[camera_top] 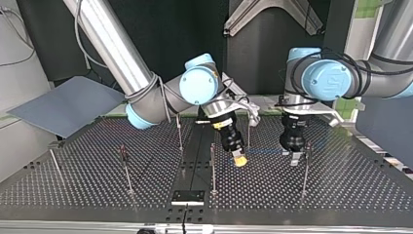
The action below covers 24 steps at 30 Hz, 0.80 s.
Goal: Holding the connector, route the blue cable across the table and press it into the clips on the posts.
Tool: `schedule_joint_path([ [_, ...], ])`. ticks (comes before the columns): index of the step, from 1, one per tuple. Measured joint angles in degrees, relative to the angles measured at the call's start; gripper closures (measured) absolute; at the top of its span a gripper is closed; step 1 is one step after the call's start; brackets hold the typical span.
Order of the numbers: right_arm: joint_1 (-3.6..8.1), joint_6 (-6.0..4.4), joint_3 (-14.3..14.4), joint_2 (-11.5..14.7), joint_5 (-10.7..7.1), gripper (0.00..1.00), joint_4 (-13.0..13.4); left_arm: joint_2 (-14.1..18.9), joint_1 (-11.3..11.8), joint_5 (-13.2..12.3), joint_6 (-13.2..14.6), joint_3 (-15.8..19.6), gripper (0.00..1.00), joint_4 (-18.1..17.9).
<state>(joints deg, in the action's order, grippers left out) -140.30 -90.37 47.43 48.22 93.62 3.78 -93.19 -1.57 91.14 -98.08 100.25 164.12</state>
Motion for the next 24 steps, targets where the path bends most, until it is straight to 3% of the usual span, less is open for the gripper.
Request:
schedule_joint_path([
  [1,-0.01,0.0,0.0,0.0,0.0,1.0,0.0,0.0,0.0,0.1,0.0,0.0,0.04,-0.1],
  [2,-0.01,0.0,0.0,0.0,0.0,1.0,0.0,-0.1,0.0,0.1,-0.1,0.0,0.23,-0.2],
  [3,-0.01,0.0,0.0,0.0,-0.01,1.0,-0.1,0.0,0.0,0.2,-0.2,0.0,0.23,-0.3],
  [5,-0.01,0.0,0.0,0.0,0.0,1.0,-0.1,0.0,0.0,0.5,-0.4,0.0,0.53,-0.6],
  [6,-0.01,0.0,0.0,0.0,-0.01,1.0,-0.2,0.0,0.0,0.7,-0.5,0.0,0.53,-0.7],
  [7,-0.01,-0.01,0.0,0.0,0.0,1.0,-0.2,0.0,0.0,0.8,-0.7,0.0,0.77,-0.8],
  [8,-0.01,-0.01,0.0,0.0,-0.01,1.0,-0.3,0.0,0.0,1.0,-0.9,0.0,0.93,-0.9],
  [9,-0.01,-0.01,0.0,0.0,-0.01,1.0,-0.3,0.0,0.1,1.1,-1.0,0.0,1.0,-0.9],
  [16,-0.03,0.0,0.0,0.0,-0.02,1.0,-0.7,0.0,-0.2,2.6,-1.3,0.0,1.0,-0.4],
  [24,-0.17,-0.02,0.1,0.0,0.2,1.0,-1.9,0.0,-1.3,6.4,0.3,1.8,1.0,1.4],
])
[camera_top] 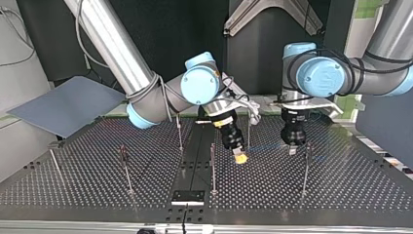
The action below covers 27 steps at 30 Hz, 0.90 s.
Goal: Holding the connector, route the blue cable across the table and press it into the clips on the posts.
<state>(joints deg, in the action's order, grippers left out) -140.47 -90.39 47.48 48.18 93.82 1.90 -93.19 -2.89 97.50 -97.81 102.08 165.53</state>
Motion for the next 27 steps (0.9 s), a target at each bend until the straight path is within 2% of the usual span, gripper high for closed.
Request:
schedule_joint_path([
  [8,0.02,-0.15,1.7,0.0,0.76,1.0,-0.6,0.1,-1.6,3.1,0.4,3.8,1.0,-0.7],
  [19,0.15,-0.06,6.4,0.0,0.85,1.0,-0.6,0.0,-3.8,4.4,-0.3,9.0,1.0,-2.8],
  [27,0.16,0.78,10.2,0.0,0.76,1.0,-0.5,-0.6,-5.2,4.8,-1.0,13.3,1.0,-4.9],
])
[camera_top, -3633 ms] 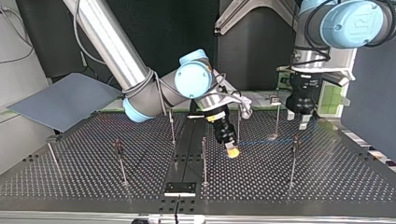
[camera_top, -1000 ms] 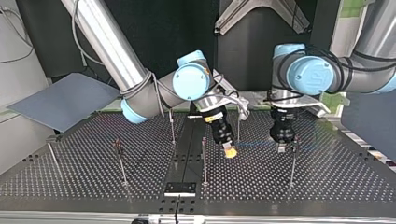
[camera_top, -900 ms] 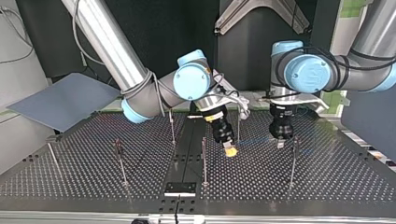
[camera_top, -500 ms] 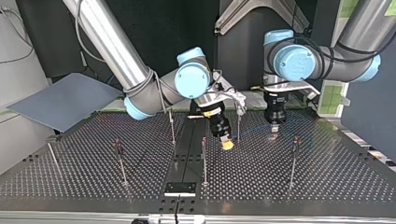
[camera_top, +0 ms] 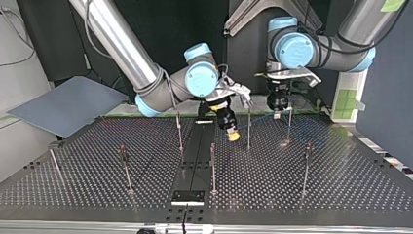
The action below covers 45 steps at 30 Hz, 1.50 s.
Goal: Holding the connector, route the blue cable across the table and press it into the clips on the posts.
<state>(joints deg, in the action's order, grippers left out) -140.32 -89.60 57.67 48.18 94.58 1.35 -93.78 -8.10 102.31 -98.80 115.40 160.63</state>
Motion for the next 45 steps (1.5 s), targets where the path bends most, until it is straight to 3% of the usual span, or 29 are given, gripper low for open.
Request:
schedule_joint_path([
  [8,0.0,0.62,3.7,0.0,0.07,1.0,0.3,-3.3,-1.4,0.6,0.3,2.1,1.0,-2.4],
  [15,0.0,0.95,6.9,0.0,0.16,1.0,1.3,-6.3,-2.0,0.4,-1.2,2.7,1.0,-5.8],
  [24,0.21,0.24,11.4,-0.1,0.19,1.0,4.2,-9.2,-2.1,-0.8,-1.6,2.7,1.0,-9.2],
  [32,1.1,-0.04,15.7,-0.4,0.14,1.0,4.8,-12.9,-1.9,-2.1,-2.1,2.7,1.0,-12.2],
  [40,2.63,-0.93,16.2,-0.7,-0.55,1.0,7.0,-14.4,-1.4,-3.4,-2.9,2.4,1.0,-15.0],
  [45,3.53,-1.06,16.0,-0.7,-2.27,1.0,8.5,-15.3,-0.8,-3.8,-3.5,1.8,1.0,-16.1],
])
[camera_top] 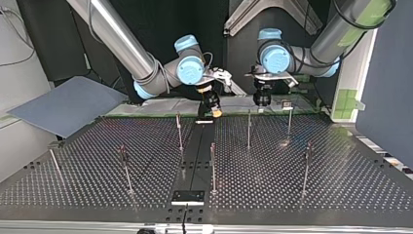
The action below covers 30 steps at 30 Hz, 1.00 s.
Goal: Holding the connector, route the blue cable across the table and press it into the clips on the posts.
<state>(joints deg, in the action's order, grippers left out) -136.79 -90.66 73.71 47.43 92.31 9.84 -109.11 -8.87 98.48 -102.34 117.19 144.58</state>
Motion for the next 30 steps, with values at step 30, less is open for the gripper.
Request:
schedule_joint_path([
  [30,4.92,-1.26,-1.4,0.0,-3.46,1.0,0.8,-7.4,4.3,-5.2,-1.7,-7.4,1.0,-1.6],
])
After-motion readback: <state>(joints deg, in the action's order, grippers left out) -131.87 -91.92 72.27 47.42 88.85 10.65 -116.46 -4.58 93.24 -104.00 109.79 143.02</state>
